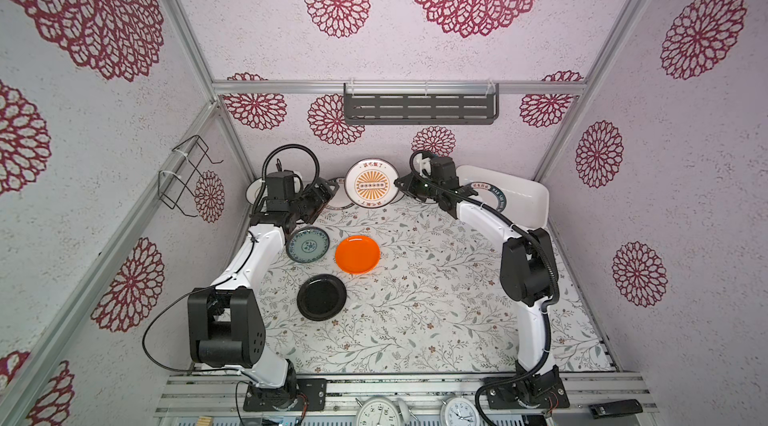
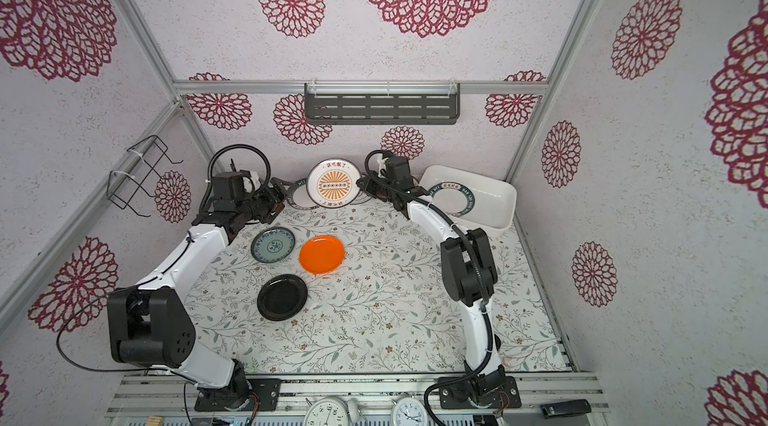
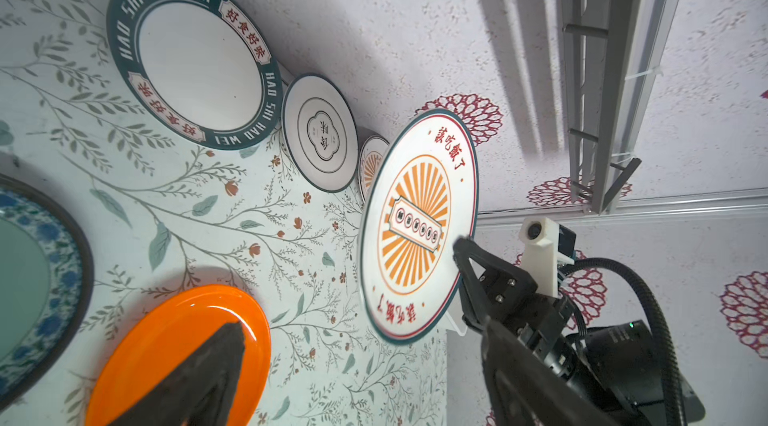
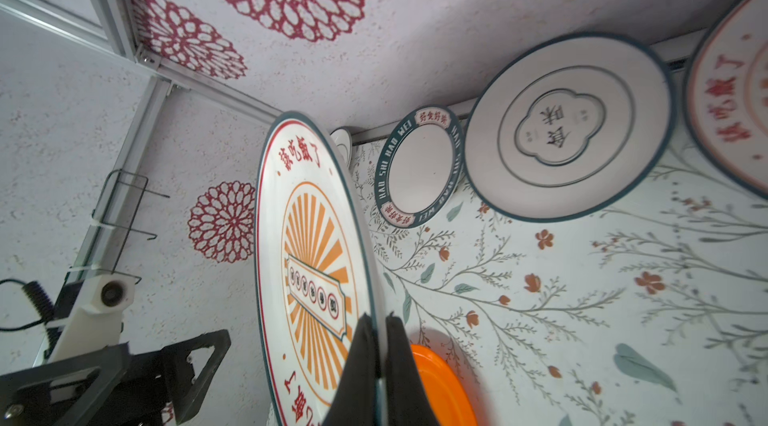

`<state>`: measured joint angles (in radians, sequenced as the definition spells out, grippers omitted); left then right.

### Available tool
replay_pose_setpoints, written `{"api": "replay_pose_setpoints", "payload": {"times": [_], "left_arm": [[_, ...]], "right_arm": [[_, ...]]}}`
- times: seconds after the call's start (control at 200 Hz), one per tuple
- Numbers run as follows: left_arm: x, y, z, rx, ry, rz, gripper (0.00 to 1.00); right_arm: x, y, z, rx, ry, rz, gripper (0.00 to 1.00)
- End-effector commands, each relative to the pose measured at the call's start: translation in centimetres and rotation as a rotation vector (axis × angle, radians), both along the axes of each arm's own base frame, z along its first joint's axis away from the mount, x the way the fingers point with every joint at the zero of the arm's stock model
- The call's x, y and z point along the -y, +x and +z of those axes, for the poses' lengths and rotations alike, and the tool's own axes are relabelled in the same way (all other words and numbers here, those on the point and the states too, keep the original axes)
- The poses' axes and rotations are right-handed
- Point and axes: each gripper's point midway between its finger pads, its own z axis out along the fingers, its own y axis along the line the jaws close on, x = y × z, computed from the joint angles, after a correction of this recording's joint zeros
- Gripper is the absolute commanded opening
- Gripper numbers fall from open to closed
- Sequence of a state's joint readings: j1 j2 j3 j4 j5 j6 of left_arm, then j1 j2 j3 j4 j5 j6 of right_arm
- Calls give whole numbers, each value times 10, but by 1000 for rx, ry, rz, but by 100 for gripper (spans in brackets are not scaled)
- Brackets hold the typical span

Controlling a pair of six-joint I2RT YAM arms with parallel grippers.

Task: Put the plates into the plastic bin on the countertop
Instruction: 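Grip the sunburst plate with the right gripper while the left gripper releases it, then carry the sunburst plate with the right gripper over the white bin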

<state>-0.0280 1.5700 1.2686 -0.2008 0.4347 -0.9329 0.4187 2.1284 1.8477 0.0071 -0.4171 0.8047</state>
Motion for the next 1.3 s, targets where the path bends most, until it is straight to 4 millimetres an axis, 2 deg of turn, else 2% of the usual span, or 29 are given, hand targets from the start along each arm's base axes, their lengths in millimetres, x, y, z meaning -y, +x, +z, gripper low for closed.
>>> {"api": "replay_pose_setpoints", "payload": {"times": [0.0, 0.175, 0.32, 0.45, 0.56, 0.681, 0.766, 0.856, 1.036, 1.296], "left_arm": [[-10, -1, 24, 88, 63, 43, 100], [-17, 3, 34, 134, 113, 107, 97], [-24, 10, 35, 146, 131, 162, 97], [-29, 21, 30, 128, 137, 228, 97], [-37, 31, 20, 119, 147, 303, 97], [-34, 48, 12, 104, 126, 309, 97], [-31, 59, 8, 87, 124, 297, 97], [-27, 70, -1, 64, 120, 280, 97], [-16, 89, -13, 26, 84, 236, 97], [-14, 103, -20, 6, 72, 238, 97]], "right_arm": [[39, 22, 35, 83, 19, -67, 1], [122, 49, 12, 27, -126, -289, 1], [189, 68, 0, -16, -120, -400, 0], [240, 79, -7, -28, -121, -487, 0], [275, 89, -19, -53, -107, -535, 0], [316, 98, -28, -65, -153, -616, 0], [334, 99, -34, -70, -173, -640, 0], [345, 98, -51, -108, -201, -655, 0], [350, 95, -79, -169, -211, -655, 0], [358, 94, -111, -228, -217, -667, 0]]}}
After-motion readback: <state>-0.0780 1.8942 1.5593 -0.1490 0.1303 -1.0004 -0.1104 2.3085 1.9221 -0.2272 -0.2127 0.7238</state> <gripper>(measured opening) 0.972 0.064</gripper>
